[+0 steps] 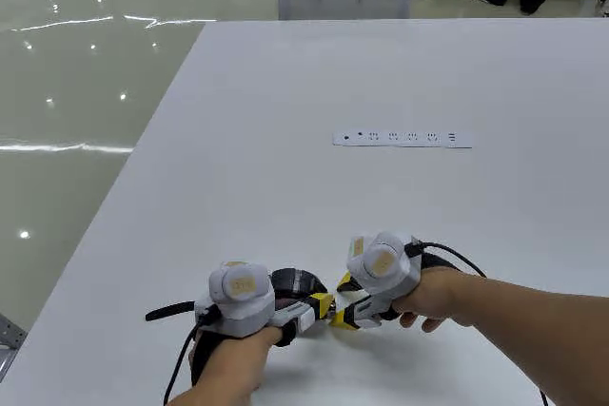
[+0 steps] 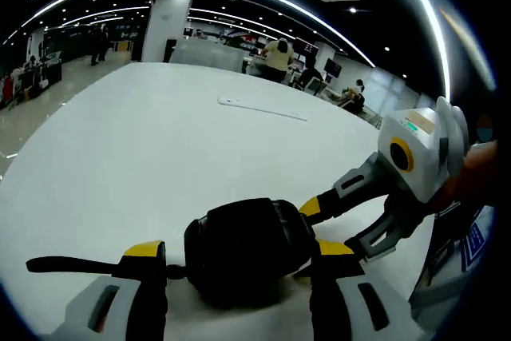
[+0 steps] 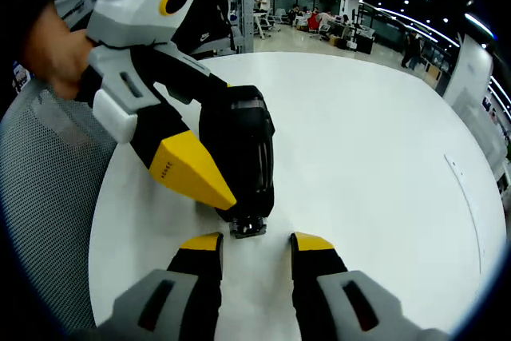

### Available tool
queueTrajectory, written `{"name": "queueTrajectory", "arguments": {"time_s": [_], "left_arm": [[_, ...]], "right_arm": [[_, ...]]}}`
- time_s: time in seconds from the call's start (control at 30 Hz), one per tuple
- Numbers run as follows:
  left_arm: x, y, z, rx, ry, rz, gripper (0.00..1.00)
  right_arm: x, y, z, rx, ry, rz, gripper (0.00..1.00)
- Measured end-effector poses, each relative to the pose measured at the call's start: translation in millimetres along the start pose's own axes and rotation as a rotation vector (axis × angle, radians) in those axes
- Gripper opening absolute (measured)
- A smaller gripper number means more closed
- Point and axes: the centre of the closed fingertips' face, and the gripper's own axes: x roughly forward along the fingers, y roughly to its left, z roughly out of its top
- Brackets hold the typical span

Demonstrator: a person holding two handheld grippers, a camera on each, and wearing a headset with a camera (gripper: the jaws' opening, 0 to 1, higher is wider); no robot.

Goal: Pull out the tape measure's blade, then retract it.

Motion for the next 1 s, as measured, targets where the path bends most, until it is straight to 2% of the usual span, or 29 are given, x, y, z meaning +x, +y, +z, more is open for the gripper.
{"name": "queueTrajectory", "arguments": {"time_s": [0.03,0.1,0.17,0.2,0.23,0.27,0.3,0.37,0.43,0.47,0.53,0.57,0.6,0.63,0.77,0.87,0.93,1.0], "left_arm": [[-0.7,1.9,-0.7,0.011,0.005,-0.002,0.71],[-4.7,6.5,-0.7,0.023,0.002,-0.011,0.75],[-8.8,12.3,-0.6,0.027,0.005,-0.012,0.79],[-10.8,14.0,0.2,0.035,-0.001,-0.016,0.85],[-12.5,13.7,1.7,0.037,-0.013,-0.031,0.89],[-15.2,5.3,7.1,0.02,-0.046,-0.095,0.95],[-18.9,1.1,14.5,0.017,-0.088,-0.128,0.99],[-30.1,1.4,15.4,0.054,-0.086,-0.136,1.0],[-36.8,3.0,17.1,0.142,-0.089,-0.143,1.0],[-40.0,3.1,17.3,0.151,-0.09,-0.148,1.0],[-48.1,5.0,23.5,0.147,-0.122,-0.162,1.0],[-50.6,4.8,24.7,0.131,-0.125,-0.179,1.0],[-54.4,5.3,25.4,0.111,-0.126,-0.2,1.0],[-56.3,7.5,26.2,0.116,-0.134,-0.198,1.0],[-66.0,13.1,21.6,0.143,-0.126,-0.212,1.0],[-74.1,18.2,15.1,0.179,-0.103,-0.214,1.0],[-82.4,16.6,16.6,0.237,-0.133,-0.24,1.0],[-90.2,17.6,13.7,0.244,-0.13,-0.245,1.0]], "right_arm": [[-1.9,-0.5,-1.3,0.012,-0.004,-0.006,0.35],[-10.0,-1.3,3.4,0.039,-0.053,-0.029,0.34],[-17.1,-1.5,0.8,0.078,-0.058,-0.045,0.37],[-19.6,-1.9,0.0,0.09,-0.061,-0.053,0.39],[-22.8,-1.3,-0.2,0.114,-0.068,-0.058,0.4],[-29.2,-1.3,1.3,0.147,-0.092,-0.077,0.4],[-33.4,-1.5,2.6,0.144,-0.112,-0.09,0.4],[-43.3,-0.6,0.1,0.171,-0.137,-0.122,0.45],[-53.0,4.5,-5.2,0.199,-0.142,-0.132,0.48],[-57.0,6.4,-7.9,0.204,-0.145,-0.138,0.49],[-65.3,9.7,-15.5,0.211,-0.147,-0.153,0.5],[-68.7,10.1,-18.8,0.228,-0.15,-0.163,0.52],[-74.5,12.0,-23.4,0.275,-0.162,-0.173,0.53],[-77.7,13.6,-24.2,0.297,-0.181,-0.174,0.54],[-98.4,18.2,-36.3,0.311,-0.201,-0.211,0.59],[-117.4,19.3,-41.7,0.323,-0.225,-0.244,0.62],[-132.4,19.7,-46.2,0.327,-0.243,-0.27,0.63],[-145.7,20.2,-52.7,0.329,-0.253,-0.295,0.64]]}}
